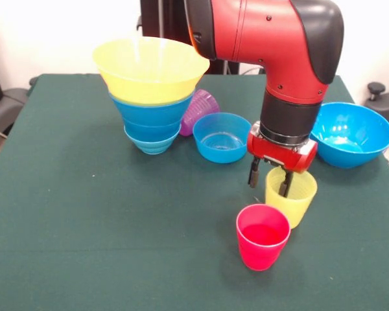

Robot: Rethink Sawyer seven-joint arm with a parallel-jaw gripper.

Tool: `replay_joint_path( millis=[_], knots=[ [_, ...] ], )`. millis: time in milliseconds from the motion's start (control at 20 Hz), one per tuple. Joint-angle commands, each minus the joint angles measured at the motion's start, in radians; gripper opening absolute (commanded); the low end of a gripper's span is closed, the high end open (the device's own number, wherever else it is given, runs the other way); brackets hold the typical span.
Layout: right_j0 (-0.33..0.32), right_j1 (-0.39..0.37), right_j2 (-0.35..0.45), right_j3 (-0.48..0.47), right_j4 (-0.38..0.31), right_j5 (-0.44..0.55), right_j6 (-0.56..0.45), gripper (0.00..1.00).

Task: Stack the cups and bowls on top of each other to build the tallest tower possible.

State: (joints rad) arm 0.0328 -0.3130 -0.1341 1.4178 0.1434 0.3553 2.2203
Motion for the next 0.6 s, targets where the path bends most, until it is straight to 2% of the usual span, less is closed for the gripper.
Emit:
replay_joint_path(
  millis=[50, 400, 600],
  knots=[
    [-0.018, 0.028, 0.119, 0.026, -0.025, -0.013, 0.046, 1.0],
    [-0.024, 0.026, 0.121, 0.024, -0.024, -0.001, 0.044, 1.0],
    [-0.021, -0.018, 0.105, 0.067, -0.028, 0.022, 0.049, 1.0]
  ],
)
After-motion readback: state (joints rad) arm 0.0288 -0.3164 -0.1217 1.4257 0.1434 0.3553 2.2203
